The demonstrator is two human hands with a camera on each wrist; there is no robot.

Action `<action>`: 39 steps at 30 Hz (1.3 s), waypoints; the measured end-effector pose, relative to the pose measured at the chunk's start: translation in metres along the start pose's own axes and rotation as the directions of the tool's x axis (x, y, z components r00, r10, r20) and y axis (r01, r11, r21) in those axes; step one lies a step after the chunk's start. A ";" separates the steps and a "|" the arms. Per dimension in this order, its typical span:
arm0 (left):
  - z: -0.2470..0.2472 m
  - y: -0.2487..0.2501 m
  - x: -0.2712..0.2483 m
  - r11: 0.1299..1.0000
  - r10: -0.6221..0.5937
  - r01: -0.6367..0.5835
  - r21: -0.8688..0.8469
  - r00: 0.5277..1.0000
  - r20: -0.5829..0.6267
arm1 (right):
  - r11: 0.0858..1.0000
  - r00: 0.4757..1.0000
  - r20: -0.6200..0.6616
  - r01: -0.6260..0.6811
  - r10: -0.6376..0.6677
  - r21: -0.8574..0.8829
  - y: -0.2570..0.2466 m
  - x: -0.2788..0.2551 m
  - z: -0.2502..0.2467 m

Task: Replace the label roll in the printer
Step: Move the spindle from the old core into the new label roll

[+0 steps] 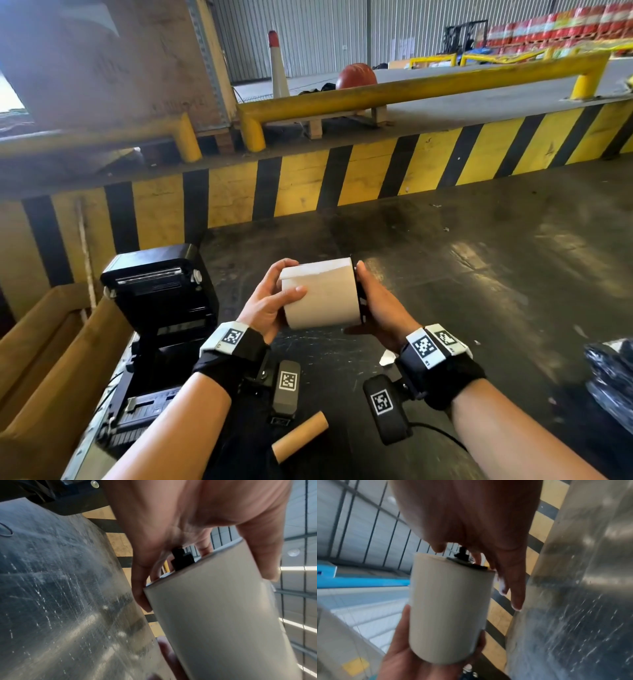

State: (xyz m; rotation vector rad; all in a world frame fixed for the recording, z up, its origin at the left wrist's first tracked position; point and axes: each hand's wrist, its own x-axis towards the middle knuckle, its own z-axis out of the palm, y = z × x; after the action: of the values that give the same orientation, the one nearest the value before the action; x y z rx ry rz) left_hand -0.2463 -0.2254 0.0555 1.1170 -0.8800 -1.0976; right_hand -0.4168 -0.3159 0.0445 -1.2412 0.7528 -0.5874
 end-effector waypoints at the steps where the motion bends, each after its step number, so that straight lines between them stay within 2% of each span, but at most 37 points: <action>1: 0.001 0.000 -0.001 1.000 0.013 -0.013 0.017 1.000 -0.003 | 1.000 1.000 0.009 -0.028 0.028 0.013 -0.002 0.000 0.001; 5: 0.003 -0.002 -0.006 0.999 0.026 -0.026 0.043 1.000 0.002 | 0.998 0.998 0.022 -0.059 0.058 0.012 -0.002 0.000 0.002; 10: -0.001 -0.005 -0.013 0.998 0.020 -0.020 0.055 1.000 0.001 | 0.993 0.989 0.098 -0.115 0.113 0.013 -0.003 -0.004 0.003; 16: -0.003 -0.007 -0.019 0.996 0.021 -0.022 0.082 1.000 0.007 | 0.996 0.998 -0.020 -0.055 0.057 0.074 0.004 -0.010 0.013; 23: -0.008 -0.016 -0.027 0.987 -0.054 0.053 0.155 0.999 0.002 | 0.994 0.997 -0.069 -0.030 0.037 0.105 0.023 -0.016 0.017; 25: -0.015 -0.028 -0.033 0.981 -0.087 0.093 0.171 0.995 -0.040 | 0.997 0.996 -0.086 -0.034 0.040 0.065 0.033 -0.017 0.015; 28: -0.036 -0.055 -0.047 0.956 -0.153 0.201 0.212 0.963 -0.224 | 0.997 0.993 -0.087 -0.071 0.074 0.035 0.049 -0.023 0.011; 30: -0.059 -0.078 -0.060 0.888 -0.128 0.264 0.376 0.928 -0.350 | 0.994 0.990 -0.092 -0.106 0.109 0.041 0.061 -0.027 0.008; 33: -0.090 -0.111 -0.086 0.636 -0.102 0.370 0.677 0.910 -0.402 | 0.984 0.978 -0.112 -0.169 0.175 0.061 0.077 -0.033 0.003; 35: -0.100 -0.129 -0.100 0.479 -0.137 0.406 0.778 0.910 -0.391 | 0.978 0.971 -0.122 -0.199 0.206 0.063 0.084 -0.036 0.000; 36: -0.102 -0.135 -0.102 0.440 -0.153 0.413 0.798 0.910 -0.386 | 0.977 0.970 -0.125 -0.201 0.209 0.071 0.085 -0.037 -0.003; 39: -0.104 -0.150 -0.100 0.409 -0.188 0.436 0.802 0.900 -0.394 | 0.971 0.964 -0.129 -0.225 0.234 0.084 0.091 -0.039 -0.009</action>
State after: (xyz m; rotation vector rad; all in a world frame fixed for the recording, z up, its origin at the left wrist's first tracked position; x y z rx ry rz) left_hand -0.2069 -0.1141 -0.1159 2.3481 -1.0885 -0.7146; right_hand -0.4489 -0.2712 -0.0378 -1.0395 0.9703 -0.5070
